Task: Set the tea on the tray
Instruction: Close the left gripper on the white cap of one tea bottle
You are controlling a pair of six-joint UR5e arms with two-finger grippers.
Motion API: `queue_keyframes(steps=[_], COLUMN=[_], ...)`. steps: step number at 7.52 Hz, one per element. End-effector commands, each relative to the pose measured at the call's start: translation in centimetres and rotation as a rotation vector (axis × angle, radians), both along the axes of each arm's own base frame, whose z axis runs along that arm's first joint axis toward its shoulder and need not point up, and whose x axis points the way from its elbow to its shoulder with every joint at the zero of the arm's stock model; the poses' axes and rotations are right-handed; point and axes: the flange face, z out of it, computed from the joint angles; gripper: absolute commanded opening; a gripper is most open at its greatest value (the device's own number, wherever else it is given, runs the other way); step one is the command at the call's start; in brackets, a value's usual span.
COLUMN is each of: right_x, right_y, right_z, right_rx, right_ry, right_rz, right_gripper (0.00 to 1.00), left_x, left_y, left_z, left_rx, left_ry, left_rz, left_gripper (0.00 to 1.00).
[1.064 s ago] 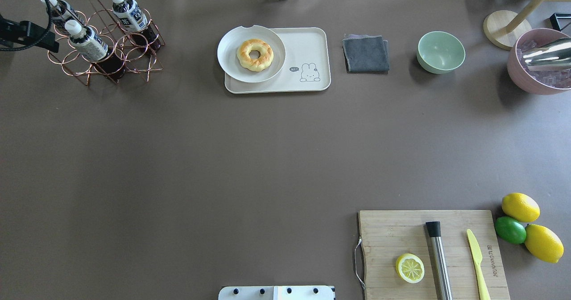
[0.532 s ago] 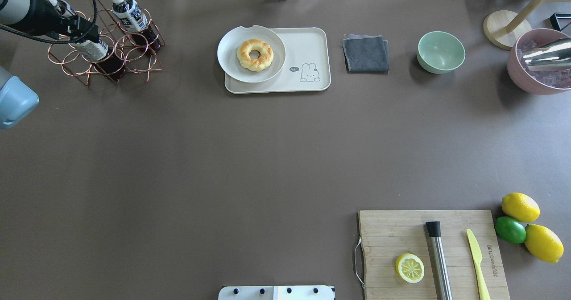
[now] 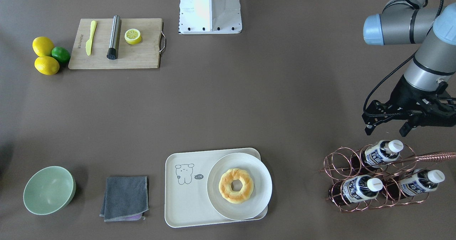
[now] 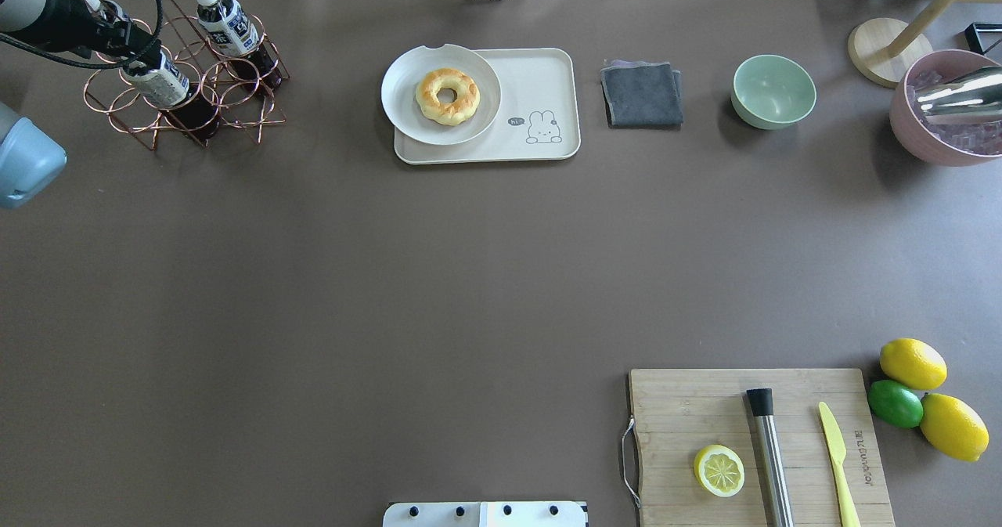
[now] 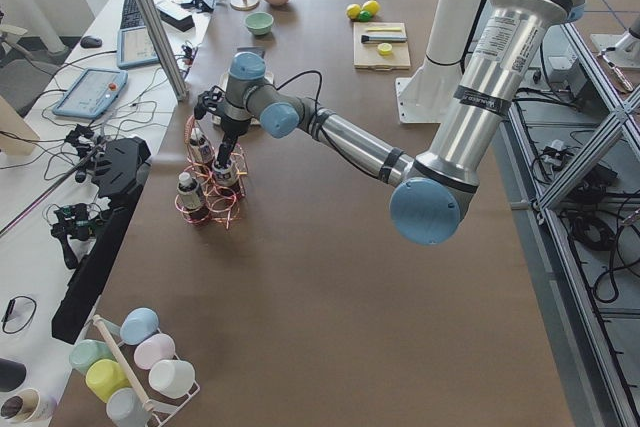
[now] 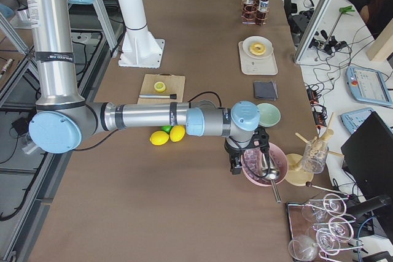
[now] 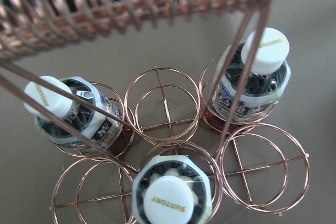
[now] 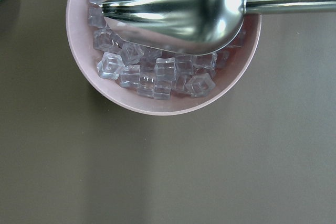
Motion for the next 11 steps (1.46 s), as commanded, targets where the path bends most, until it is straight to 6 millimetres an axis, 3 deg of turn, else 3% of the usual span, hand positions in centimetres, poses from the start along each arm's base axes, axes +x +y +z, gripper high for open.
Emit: queue_keyframes(steps=[1,5,8,11], right_x=[0.0,0.0,0.0,0.0], right_y=[0.0,0.0,0.0,0.1], right_z=[0.1,-0.1,0.1,0.4], right_rx=[-0.001,0.003,-0.001,-0.007], right_ry=[-0.001,-0.001,-0.001,-0.001], right_rz=[-0.001,0.0,-0.001,-0.001], right_gripper=[1.0,1.0,1.0,1.0], left_x=[-0.4,0.0,0.3,0.3], left_y=[-0.8,-1.5,-2.2,-2.2], left_z=[0.4,0.5,-0.7,-0.3], left_rx=[-0.005,-0.01,0.001,0.002], left_ry=[-0.005,-0.008,-0.004,-0.008], left_rz=[-0.007,-0.004,-0.005,0.002], left_gripper=[0.91,0.9,0.88,0.87])
